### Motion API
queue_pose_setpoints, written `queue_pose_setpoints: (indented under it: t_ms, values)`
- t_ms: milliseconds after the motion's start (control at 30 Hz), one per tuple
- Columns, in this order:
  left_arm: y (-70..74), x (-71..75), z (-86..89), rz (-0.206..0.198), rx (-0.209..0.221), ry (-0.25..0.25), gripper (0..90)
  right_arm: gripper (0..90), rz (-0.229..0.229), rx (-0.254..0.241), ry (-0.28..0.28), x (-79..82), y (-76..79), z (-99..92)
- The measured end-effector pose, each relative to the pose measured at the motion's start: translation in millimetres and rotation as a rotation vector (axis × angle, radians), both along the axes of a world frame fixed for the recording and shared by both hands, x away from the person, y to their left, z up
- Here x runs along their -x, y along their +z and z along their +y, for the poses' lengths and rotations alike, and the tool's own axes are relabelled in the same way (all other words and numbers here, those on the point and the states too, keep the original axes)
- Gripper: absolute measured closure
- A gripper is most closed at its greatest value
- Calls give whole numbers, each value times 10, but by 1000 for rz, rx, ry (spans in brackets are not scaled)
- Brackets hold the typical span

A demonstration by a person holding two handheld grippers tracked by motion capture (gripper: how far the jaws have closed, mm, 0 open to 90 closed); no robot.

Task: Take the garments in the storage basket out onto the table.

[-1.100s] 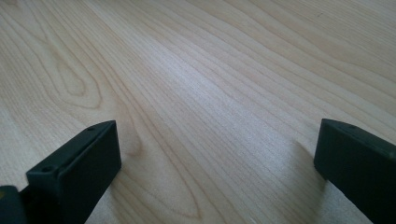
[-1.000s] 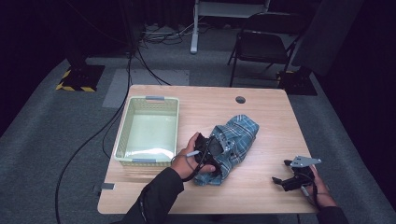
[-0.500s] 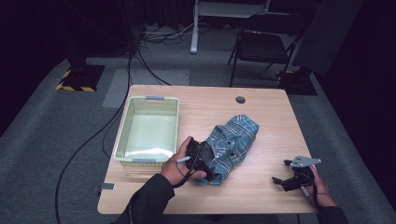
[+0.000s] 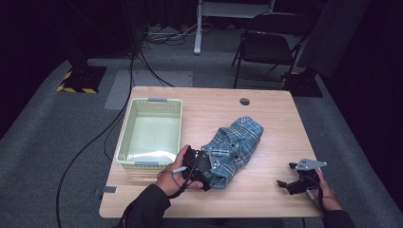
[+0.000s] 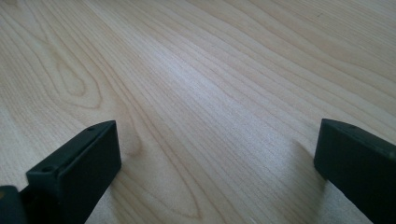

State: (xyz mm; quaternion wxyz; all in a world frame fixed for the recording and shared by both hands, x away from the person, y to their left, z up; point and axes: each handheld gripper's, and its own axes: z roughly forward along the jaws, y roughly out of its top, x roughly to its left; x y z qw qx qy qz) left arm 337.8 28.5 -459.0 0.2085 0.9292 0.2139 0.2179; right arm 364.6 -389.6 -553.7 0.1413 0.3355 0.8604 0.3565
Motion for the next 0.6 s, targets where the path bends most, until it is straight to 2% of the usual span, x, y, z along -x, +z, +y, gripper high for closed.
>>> queue_pose_setpoints:
  t_ms: [167,400,600]
  values:
    - [-43,57,102,1,-5,6,41,5,0,0,0,0,0,0]
    - [-140,105,208,21,-30,-12,42,5,0,0,0,0,0,0]
    - [-232,145,307,43,-35,2,44,5,0,0,0,0,0,0]
